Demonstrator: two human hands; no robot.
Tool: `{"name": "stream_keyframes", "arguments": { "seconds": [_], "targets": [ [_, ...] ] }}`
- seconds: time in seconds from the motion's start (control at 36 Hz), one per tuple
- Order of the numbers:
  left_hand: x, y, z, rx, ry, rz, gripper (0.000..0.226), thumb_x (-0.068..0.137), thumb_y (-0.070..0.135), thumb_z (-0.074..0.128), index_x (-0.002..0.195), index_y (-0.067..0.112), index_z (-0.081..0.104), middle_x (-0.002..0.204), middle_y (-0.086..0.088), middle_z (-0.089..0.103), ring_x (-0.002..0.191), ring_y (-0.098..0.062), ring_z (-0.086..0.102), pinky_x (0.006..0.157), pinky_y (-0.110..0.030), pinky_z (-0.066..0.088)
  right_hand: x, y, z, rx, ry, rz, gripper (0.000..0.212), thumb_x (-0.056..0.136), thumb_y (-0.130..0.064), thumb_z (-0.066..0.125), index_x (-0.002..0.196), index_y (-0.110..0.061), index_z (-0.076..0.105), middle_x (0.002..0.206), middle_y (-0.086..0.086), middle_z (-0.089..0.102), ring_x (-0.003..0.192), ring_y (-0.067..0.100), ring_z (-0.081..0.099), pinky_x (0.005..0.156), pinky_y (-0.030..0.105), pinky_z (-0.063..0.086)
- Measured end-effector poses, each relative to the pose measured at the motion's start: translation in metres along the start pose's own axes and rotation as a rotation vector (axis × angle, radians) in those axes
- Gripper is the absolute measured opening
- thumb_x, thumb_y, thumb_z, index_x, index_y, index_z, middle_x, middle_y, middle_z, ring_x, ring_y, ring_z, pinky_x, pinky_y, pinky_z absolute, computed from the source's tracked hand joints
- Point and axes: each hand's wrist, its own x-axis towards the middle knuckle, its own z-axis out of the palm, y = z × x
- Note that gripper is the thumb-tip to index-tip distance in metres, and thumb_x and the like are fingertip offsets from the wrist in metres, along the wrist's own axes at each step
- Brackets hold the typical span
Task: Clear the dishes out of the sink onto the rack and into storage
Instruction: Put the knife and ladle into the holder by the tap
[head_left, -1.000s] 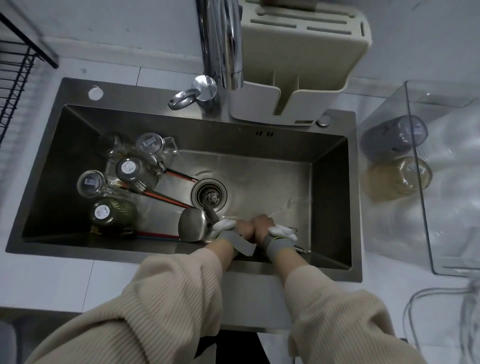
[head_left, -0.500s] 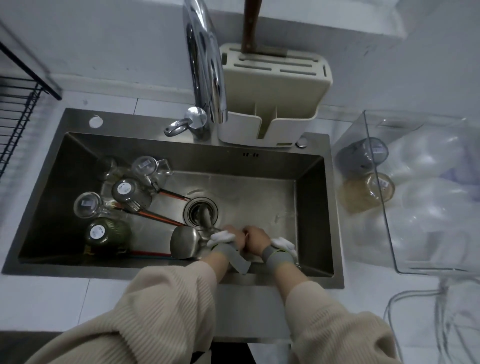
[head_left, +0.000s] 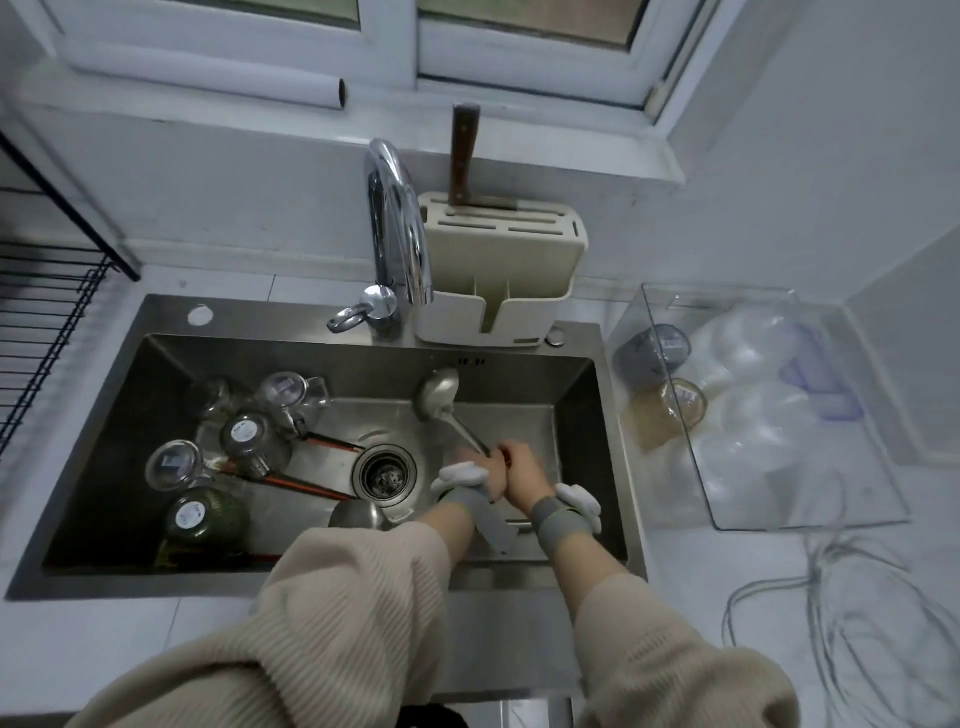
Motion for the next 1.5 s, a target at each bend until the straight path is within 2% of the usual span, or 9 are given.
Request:
{"name": "stream_keyframes", "arguments": {
  "seconds": [0.06,0.17,0.33,0.58,0.72,0.83,1.03,1.22,1.5],
  "targets": [
    [-0.006,0.014,-0.006,-0.041,-0.167,0.143,0.041,0.102,0.041,0.038,0.099,0.007,0.061,0.111,-0.013,0.061,0.115,-0.032,0.058,0.084,-0.033,0.041,-0.002,-0.005,-0.006,0.089,0.021,-0.051,0.021,0.093,-0.005,0.048,0.078,-0.019,0.051,0.084,0.010,0.056,0.082,0.019,0.050,0.078,0.038,0.044],
    [-0.010,0.021,-0.008,-0.077,-0.054,0.354,0.038,0.100,0.041,0.041,0.113,0.011,0.060,0.119,-0.017,0.054,0.111,-0.036,0.054,0.093,-0.036,0.041,-0.011,-0.011,-0.021,0.318,0.082,-0.078,0.023,0.085,0.010,0.052,0.078,-0.012,0.053,0.083,0.012,0.061,0.086,0.017,0.055,0.081,0.036,0.048],
    [-0.023,0.038,-0.016,-0.159,0.049,0.580,0.026,0.100,0.026,0.046,0.110,0.010,0.064,0.113,-0.016,0.053,0.106,-0.033,0.053,0.090,-0.035,0.041,-0.021,-0.018,-0.044,0.422,0.246,-0.074,0.023,0.081,0.018,0.049,0.096,0.008,0.063,0.091,0.018,0.064,0.084,0.014,0.058,0.067,0.003,0.044],
    [-0.057,0.096,-0.041,-0.240,0.156,0.923,0.024,0.097,0.028,0.053,0.109,0.010,0.064,0.108,-0.010,0.054,0.103,-0.025,0.051,0.087,-0.036,0.043,-0.015,-0.048,-0.090,0.345,0.609,-0.125,0.019,0.089,-0.003,0.049,0.076,-0.016,0.053,0.079,0.008,0.058,0.073,0.020,0.051,0.067,0.039,0.044],
    [-0.072,0.146,-0.077,-0.273,0.249,1.172,0.019,0.094,0.021,0.059,0.109,0.013,0.069,0.099,-0.009,0.059,0.095,-0.025,0.056,0.083,-0.031,0.043,-0.003,-0.084,-0.136,0.302,0.841,-0.168,0.009,0.091,-0.001,0.051,0.086,-0.004,0.059,0.086,0.016,0.063,0.072,0.017,0.049,0.060,0.017,0.029],
    [-0.082,0.183,-0.108,-0.347,0.287,1.294,0.019,0.093,0.021,0.061,0.108,0.016,0.071,0.096,-0.004,0.060,0.090,-0.020,0.060,0.078,-0.019,0.041,0.002,-0.116,-0.168,0.311,0.907,-0.280,0.016,0.093,-0.008,0.048,0.103,0.000,0.056,0.096,0.014,0.057,0.081,0.019,0.047,0.070,0.033,0.039],
    [-0.079,0.209,-0.136,-0.557,0.249,1.323,0.028,0.096,0.011,0.051,0.116,0.017,0.069,0.106,0.003,0.066,0.093,-0.013,0.063,0.082,-0.024,0.050,0.016,-0.160,-0.201,0.499,0.934,-0.388,0.050,0.081,-0.041,0.036,0.100,-0.001,0.058,0.099,0.016,0.059,0.083,0.025,0.054,0.074,0.040,0.045],
    [-0.066,0.213,-0.130,-0.636,0.202,1.277,0.032,0.096,0.007,0.047,0.118,0.014,0.068,0.114,0.001,0.067,0.104,-0.012,0.062,0.092,-0.020,0.048,0.031,-0.170,-0.202,0.500,0.931,-0.323,0.039,0.080,-0.037,0.033,0.088,-0.006,0.055,0.094,0.013,0.056,0.078,0.020,0.050,0.073,0.036,0.042],
    [-0.032,0.198,-0.100,-0.305,-0.091,1.036,0.041,0.101,0.018,0.039,0.140,0.022,0.052,0.146,0.006,0.048,0.135,-0.015,0.042,0.111,-0.022,0.028,0.064,-0.121,-0.180,0.262,0.755,-0.097,0.017,0.098,-0.010,0.043,0.097,-0.002,0.057,0.101,0.018,0.061,0.094,0.032,0.058,0.072,0.030,0.036]
  ]
}}
